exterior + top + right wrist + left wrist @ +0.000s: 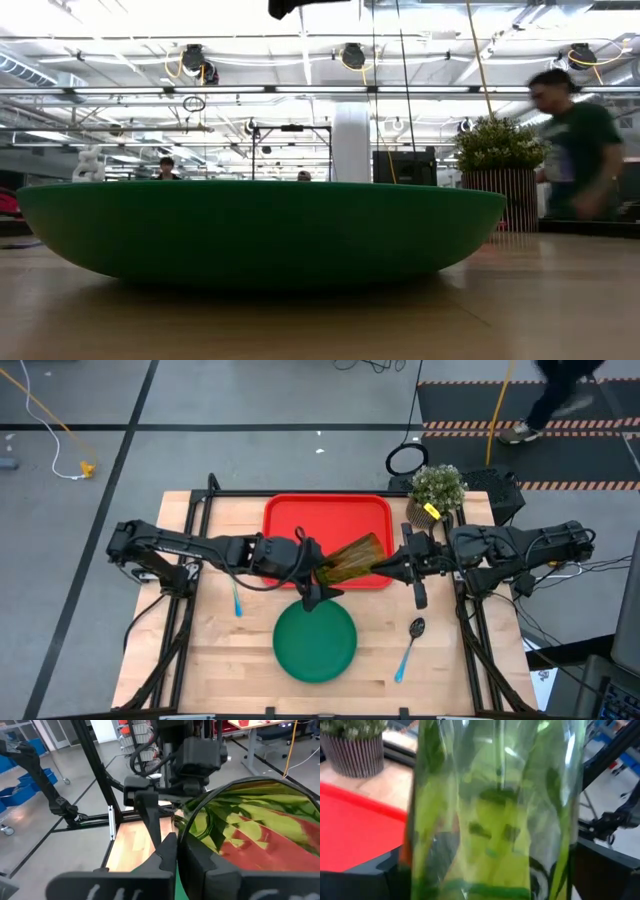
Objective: Pick and place plate/cup/fork/spoon on tray
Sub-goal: Put the green glass on the orange serving tray
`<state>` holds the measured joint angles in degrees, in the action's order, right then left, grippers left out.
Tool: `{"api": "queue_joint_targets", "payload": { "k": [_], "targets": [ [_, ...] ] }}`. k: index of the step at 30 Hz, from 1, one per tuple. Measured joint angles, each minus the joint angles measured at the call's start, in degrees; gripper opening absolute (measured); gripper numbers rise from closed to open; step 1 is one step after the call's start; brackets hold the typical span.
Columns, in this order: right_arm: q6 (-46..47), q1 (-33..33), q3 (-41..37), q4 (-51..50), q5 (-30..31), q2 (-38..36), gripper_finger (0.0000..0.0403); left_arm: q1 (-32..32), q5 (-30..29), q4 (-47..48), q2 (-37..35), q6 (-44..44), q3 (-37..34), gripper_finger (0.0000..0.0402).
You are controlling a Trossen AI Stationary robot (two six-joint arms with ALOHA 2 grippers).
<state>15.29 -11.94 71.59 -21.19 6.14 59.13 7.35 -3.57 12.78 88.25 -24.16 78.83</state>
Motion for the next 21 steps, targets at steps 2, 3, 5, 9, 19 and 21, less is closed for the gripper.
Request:
{"api": "queue_joint_targets", "payload": {
  "k": [2,3,5,9,19,21],
  "targets": [
    [0.02,0.00,0.00,0.03,-0.19,0.00,0.0004,0.00,-0.16,-0.82,-0.08,-0.01,0.04,0.0390],
    [0.00,0.00,0.00,0.00,-0.19,0.00,0.0004,0.00,-0.27,-0.73,-0.09,-0.03,0.04,0.0383],
    [0.02,0.00,0.00,-0.07,-0.19,0.00,0.0004,-0.08,-0.36,-0.57,-0.22,-0.02,0.04,0.0367],
    [-0.09,0.00,0.02,0.16,-0.17,0.00,0.0004,-0.37,-0.42,-0.62,-0.65,-0.02,0.04,0.0331],
    [-1.07,0.00,0.02,-0.04,-0.25,-0.02,0.0004,-0.59,0.52,-0.46,-0.63,-0.28,0.04,0.0321],
    [-1.12,0.00,0.02,-0.04,-0.28,-0.02,0.0004,-0.59,0.52,-0.46,-0.63,-0.29,0.04,0.0321]
  ]
}}
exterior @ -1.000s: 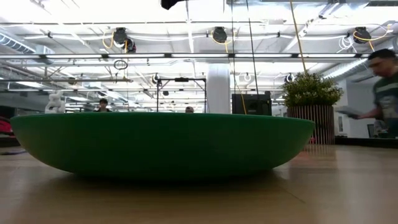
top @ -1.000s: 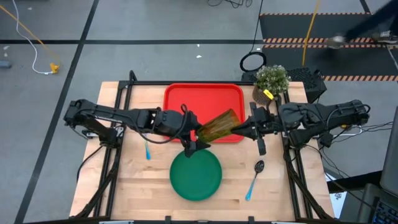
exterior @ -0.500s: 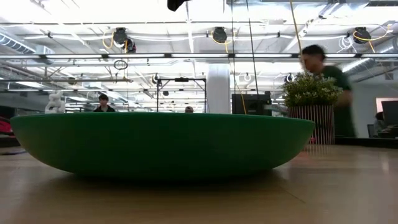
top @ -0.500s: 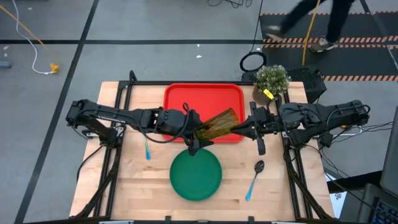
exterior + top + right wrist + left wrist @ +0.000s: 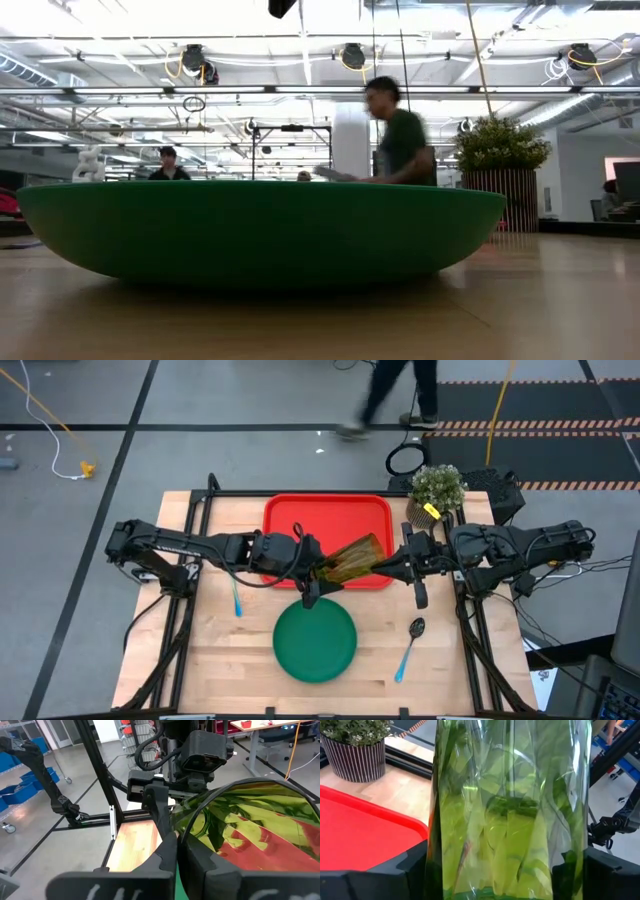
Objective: Pick and place plate/cup/fork/spoon on tray
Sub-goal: Put the green glass on the orange serving tray
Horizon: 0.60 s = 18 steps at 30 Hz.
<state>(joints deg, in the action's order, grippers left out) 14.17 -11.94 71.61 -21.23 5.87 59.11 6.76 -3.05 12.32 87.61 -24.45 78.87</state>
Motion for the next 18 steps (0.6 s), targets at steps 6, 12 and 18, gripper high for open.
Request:
{"api": "queue_joint_targets", "payload": {
  "k": [6,12,18],
  "targets": [
    [0.09,-0.02,0.00,0.34,-0.02,0.00,0.0004,0.00,0.02,-0.15,0.00,0.26,0.00,0.0314],
    [-0.13,-0.02,0.00,3.50,0.22,-0.97,0.0026,0.00,0.08,-3.84,0.00,0.13,0.00,0.0315],
    [0.95,-0.02,0.00,4.25,1.94,-4.44,0.0107,0.00,0.03,-10.30,0.00,0.13,0.02,0.0316]
  ]
}}
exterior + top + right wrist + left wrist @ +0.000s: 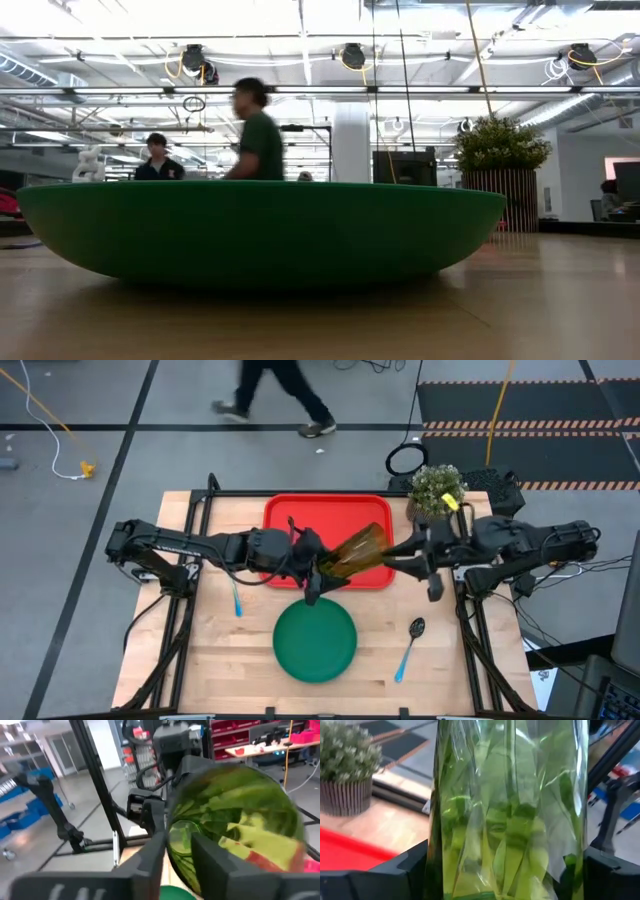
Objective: Pick and place plate/cup/fork/spoon on tray
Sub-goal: Put the green glass on the orange serving tray
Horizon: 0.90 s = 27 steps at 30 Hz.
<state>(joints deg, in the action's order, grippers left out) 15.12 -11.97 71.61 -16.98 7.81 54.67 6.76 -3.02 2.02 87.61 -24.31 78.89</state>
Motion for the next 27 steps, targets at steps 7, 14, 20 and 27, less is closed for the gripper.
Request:
{"api": "queue_joint_targets", "payload": {
  "k": [7,14,20,27],
  "targets": [
    [0.64,0.00,-0.02,6.65,3.20,-3.63,0.0211,0.00,0.00,-5.71,0.00,2.28,0.02,0.0313],
    [3.16,0.00,0.00,6.87,7.34,-4.94,0.0307,-0.17,-1.84,-14.97,0.00,6.00,0.03,0.0319],
    [5.16,0.00,0.00,5.19,7.24,-2.85,0.0373,-0.99,-3.01,-23.28,0.00,8.15,0.05,0.0313],
    [4.96,0.00,-0.04,15.74,7.16,5.17,0.0399,-2.40,-3.19,-26.36,0.00,9.22,0.05,0.0326]
  ]
}}
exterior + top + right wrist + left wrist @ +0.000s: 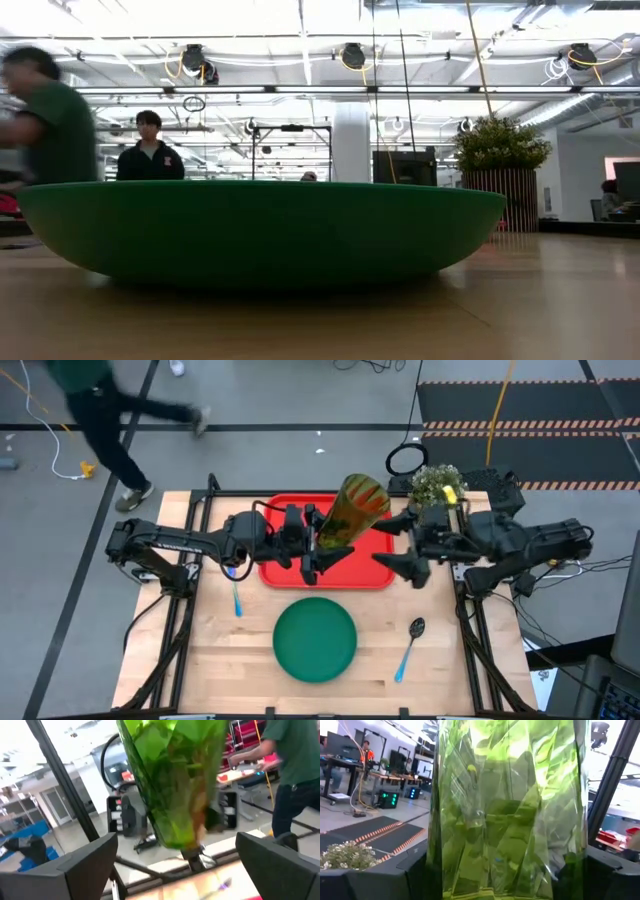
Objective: Pick and place plate/cup/fork/spoon on tray
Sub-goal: Put the green glass on the orange serving tray
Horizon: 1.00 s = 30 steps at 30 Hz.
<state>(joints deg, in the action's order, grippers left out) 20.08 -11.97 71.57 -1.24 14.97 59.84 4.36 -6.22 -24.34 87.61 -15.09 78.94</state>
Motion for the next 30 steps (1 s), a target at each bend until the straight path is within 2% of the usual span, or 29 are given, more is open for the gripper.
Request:
{"api": "queue_joint_targets", "payload": {
  "k": [4,9,14,19,25,30],
  "targets": [
    [-0.77,0.51,-0.02,7.64,0.01,3.51,0.0397,-0.22,0.31,0.04,0.00,0.48,0.00,0.0316],
    [0.23,1.44,-0.02,10.09,-0.04,4.92,0.0397,0.10,0.61,0.02,0.00,1.11,0.00,0.0313],
    [-1.75,2.17,0.00,14.35,-0.31,5.83,0.0397,0.54,0.31,0.02,0.00,1.15,0.00,0.0330],
    [-3.12,3.19,0.00,17.23,-4.24,7.64,0.0399,0.59,0.22,-0.18,0.00,1.45,0.00,0.0314],
    [-1.91,4.46,0.00,19.61,-6.32,9.97,0.0400,0.59,0.26,-1.25,0.00,1.49,0.00,0.0313],
    [-3.25,5.68,0.00,24.42,-10.43,11.74,0.0400,0.59,0.34,-1.24,0.00,1.24,0.00,0.0333]
  ]
}}
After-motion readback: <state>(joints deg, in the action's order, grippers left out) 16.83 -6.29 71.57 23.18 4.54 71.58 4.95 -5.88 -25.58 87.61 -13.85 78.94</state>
